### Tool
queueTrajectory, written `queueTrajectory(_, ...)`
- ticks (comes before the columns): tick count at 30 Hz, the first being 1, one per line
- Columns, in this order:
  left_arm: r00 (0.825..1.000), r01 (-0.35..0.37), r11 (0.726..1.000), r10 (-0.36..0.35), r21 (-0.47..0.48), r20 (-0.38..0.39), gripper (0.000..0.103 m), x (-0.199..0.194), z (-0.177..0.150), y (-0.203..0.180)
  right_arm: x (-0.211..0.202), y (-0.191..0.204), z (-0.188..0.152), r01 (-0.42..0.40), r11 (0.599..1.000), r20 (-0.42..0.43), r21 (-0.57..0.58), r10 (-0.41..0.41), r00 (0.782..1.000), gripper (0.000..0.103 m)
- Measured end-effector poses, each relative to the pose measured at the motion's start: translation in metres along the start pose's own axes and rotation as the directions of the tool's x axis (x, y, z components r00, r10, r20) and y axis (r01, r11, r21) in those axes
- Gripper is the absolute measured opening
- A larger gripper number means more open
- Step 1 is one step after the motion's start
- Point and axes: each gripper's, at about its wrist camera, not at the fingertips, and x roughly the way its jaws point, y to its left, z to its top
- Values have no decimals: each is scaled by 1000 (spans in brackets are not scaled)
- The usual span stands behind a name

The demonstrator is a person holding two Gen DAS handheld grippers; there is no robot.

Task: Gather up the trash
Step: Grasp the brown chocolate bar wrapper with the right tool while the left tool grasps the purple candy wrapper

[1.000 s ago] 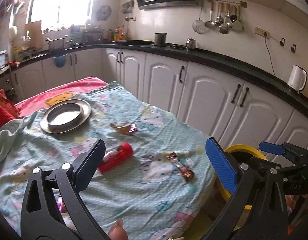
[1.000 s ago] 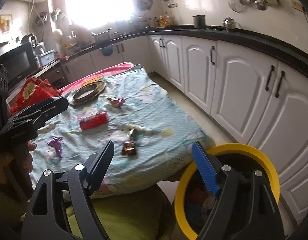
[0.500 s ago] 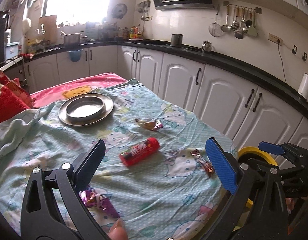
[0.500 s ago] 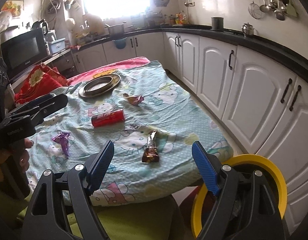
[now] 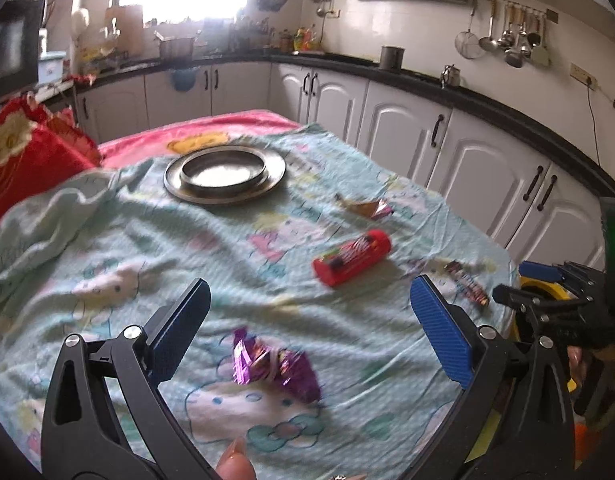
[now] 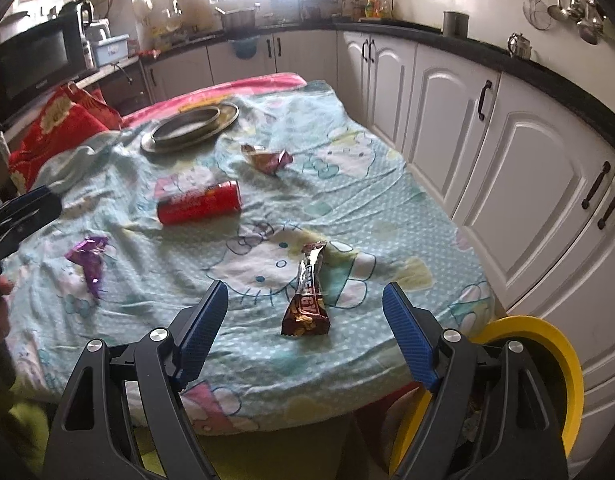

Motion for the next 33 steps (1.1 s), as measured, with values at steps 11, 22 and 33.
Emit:
queueTrajectory(11,995,12,997,-18,-70,-96,92,18,-27,22,51,-2,-1,-14,1000,-118,19,16,993,60)
queueTrajectory(22,983,-37,997,23,-70,-182,92,47,-45,26,55,3,-8,-9,1000,-107,-14,8,994,30)
queueTrajectory(33,979,-88,993,71,-82,-193,45,51,-51,33,43,16,-13,-57,997,-97,-50,52,994,29)
